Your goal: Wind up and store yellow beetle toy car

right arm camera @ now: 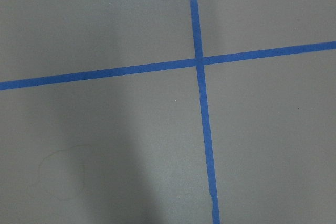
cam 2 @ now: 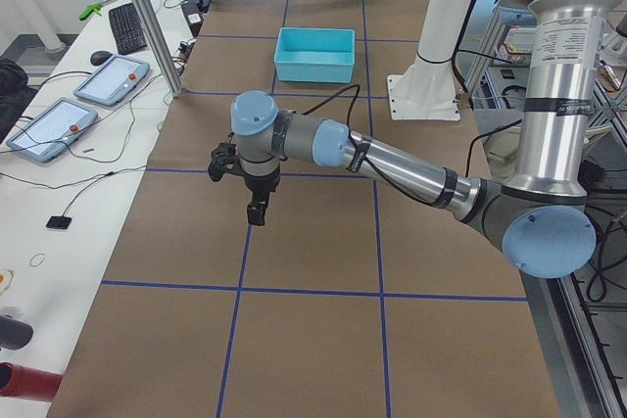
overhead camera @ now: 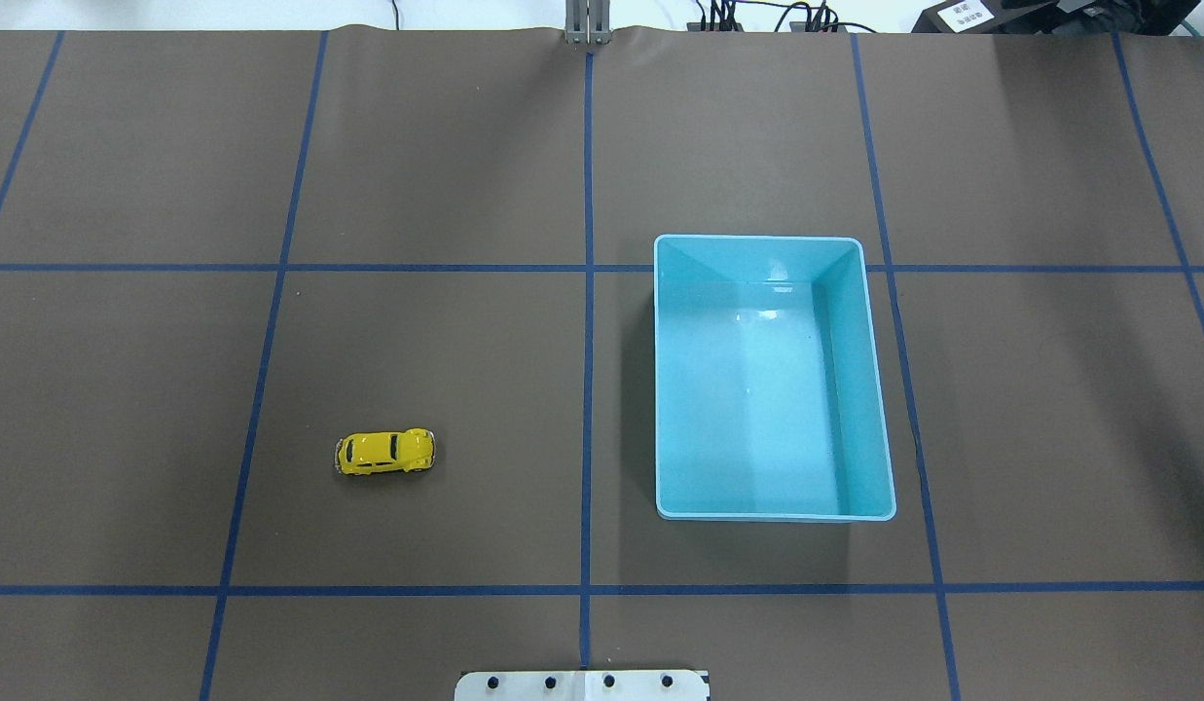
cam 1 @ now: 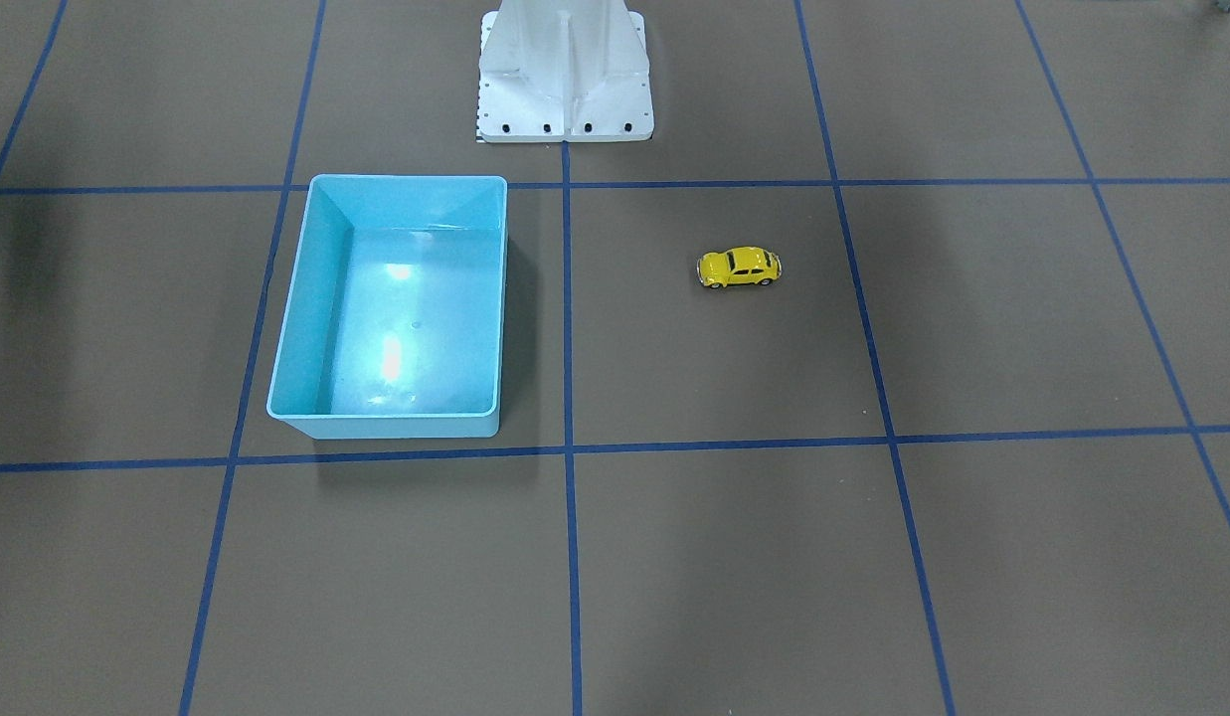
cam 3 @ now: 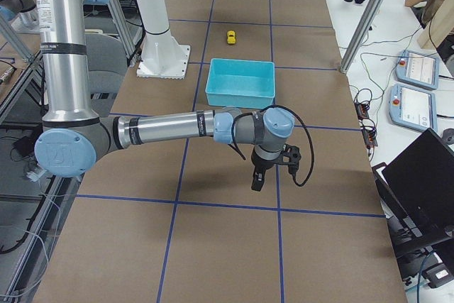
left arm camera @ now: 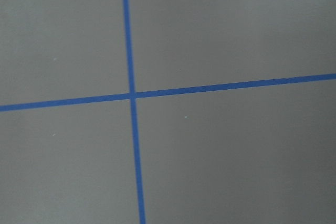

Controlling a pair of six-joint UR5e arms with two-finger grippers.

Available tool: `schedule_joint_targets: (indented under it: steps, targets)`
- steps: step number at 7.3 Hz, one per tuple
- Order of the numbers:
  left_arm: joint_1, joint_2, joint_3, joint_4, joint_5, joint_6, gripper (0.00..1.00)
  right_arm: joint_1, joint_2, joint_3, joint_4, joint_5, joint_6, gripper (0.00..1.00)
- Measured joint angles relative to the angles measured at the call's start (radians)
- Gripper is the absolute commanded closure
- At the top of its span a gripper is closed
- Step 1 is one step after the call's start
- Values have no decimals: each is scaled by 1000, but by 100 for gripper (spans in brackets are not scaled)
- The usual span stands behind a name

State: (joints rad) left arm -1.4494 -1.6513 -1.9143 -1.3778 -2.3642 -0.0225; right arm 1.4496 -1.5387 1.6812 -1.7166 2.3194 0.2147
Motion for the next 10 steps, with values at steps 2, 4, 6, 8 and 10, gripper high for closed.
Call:
schedule_joint_targets:
  steps: [2,4,6,8,10]
  targets:
    - [99,-73,-43,13,-4,6,0,0,0,0,0,0,0,0]
    - [265,-137,-97,18,0,8,0,0,0,-2,0,0,-1,0]
    - [397,-233,-115,23,33,8,0,0,0,-6,1,1,-2,0]
    - [630,-277,-198,47,238,9,0,0,0,-8,0,1,-1,0]
    - [798,-320,-245,112,346,18,0,0,0,-8,1,2,-2,0]
